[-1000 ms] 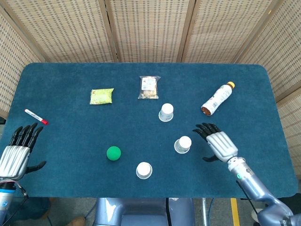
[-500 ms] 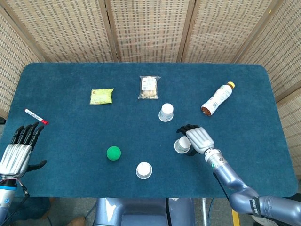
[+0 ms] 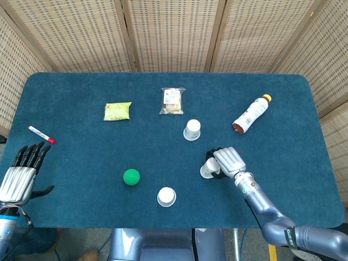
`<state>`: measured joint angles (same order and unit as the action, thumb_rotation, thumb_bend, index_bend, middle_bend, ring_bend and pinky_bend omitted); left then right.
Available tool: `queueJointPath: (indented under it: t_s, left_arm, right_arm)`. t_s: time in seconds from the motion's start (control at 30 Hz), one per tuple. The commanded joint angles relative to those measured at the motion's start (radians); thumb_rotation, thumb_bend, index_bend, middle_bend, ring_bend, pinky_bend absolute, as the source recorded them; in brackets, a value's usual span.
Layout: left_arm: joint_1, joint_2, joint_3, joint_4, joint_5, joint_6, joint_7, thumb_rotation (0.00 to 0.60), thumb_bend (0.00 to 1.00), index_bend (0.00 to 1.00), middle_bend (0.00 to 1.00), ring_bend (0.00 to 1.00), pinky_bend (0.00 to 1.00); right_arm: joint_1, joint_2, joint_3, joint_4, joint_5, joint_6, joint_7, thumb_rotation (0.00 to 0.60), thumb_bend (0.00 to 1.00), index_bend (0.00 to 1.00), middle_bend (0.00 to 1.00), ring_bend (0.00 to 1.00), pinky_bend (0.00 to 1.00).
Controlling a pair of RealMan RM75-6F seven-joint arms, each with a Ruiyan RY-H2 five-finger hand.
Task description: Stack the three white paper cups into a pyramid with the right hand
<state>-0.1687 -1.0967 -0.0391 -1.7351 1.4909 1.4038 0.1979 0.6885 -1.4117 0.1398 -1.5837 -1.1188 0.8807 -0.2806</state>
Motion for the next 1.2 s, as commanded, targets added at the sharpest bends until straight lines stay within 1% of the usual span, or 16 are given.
queueJointPath:
  t_s: [0.03,0.13,0.2,0.27,0.33,0.43,0.63,0.73,0.87,1.07,1.2]
  left_arm:
    - [0.001,0.001,0.002,-0.002,0.004,0.003,-0.002,0.6,0.0,0.0,0.0,0.0,0.0]
    - [0.003,0.003,0.005,-0.004,0.01,0.006,-0.005,0.6,0.0,0.0,0.0,0.0,0.0]
    - [0.003,0.005,0.009,-0.006,0.017,0.007,-0.006,0.6,0.0,0.0,0.0,0.0,0.0]
    - [0.004,0.006,0.012,-0.007,0.021,0.007,-0.005,0.6,0.0,0.0,0.0,0.0,0.0]
    - [0.005,0.009,0.016,-0.01,0.024,0.006,-0.002,0.6,0.0,0.0,0.0,0.0,0.0]
    - [0.005,0.012,0.02,-0.013,0.028,0.003,0.001,0.6,0.0,0.0,0.0,0.0,0.0]
    - [0.006,0.013,0.024,-0.015,0.035,0.006,0.001,0.6,0.0,0.0,0.0,0.0,0.0]
    - [0.005,0.013,0.026,-0.013,0.036,0.002,-0.001,0.6,0.0,0.0,0.0,0.0,0.0]
    - [0.002,0.015,0.025,-0.012,0.033,-0.003,-0.007,0.6,0.0,0.0,0.0,0.0,0.0]
    - [0.001,0.019,0.025,-0.012,0.033,-0.005,-0.017,0.6,0.0,0.0,0.0,0.0,0.0]
    - [0.001,0.021,0.026,-0.012,0.036,-0.005,-0.021,0.6,0.0,0.0,0.0,0.0,0.0]
  right_arm:
    - [-0.014,0.05,-0.016,-0.068,-0.045,0.016,0.016,0.6,0.43,0.47,0.49,0.43,0.65]
    - [-0.024,0.098,-0.033,-0.135,-0.088,0.024,0.022,0.6,0.43,0.48,0.5,0.43,0.65]
    - [-0.033,0.14,-0.055,-0.204,-0.14,0.031,0.025,0.6,0.43,0.48,0.5,0.43,0.65]
    - [-0.039,0.162,-0.072,-0.24,-0.176,0.036,0.021,0.6,0.43,0.48,0.5,0.43,0.65]
    - [-0.042,0.172,-0.092,-0.269,-0.215,0.038,0.014,0.6,0.43,0.48,0.5,0.43,0.65]
    - [-0.042,0.156,-0.118,-0.29,-0.267,0.034,0.003,0.6,0.43,0.48,0.5,0.43,0.65]
    - [-0.029,0.095,-0.131,-0.266,-0.31,0.025,-0.036,0.6,0.43,0.48,0.5,0.43,0.65]
    - [-0.014,0.034,-0.129,-0.225,-0.323,0.016,-0.068,0.6,0.43,0.48,0.5,0.43,0.65]
    - [-0.009,-0.014,-0.126,-0.188,-0.331,0.023,-0.09,0.6,0.43,0.48,0.5,0.43,0.65]
    - [-0.003,-0.049,-0.122,-0.154,-0.332,0.028,-0.112,0.6,0.43,0.48,0.5,0.43,0.65]
    - [-0.002,-0.062,-0.123,-0.142,-0.333,0.032,-0.122,0.6,0.4,0.47,0.49,0.43,0.65]
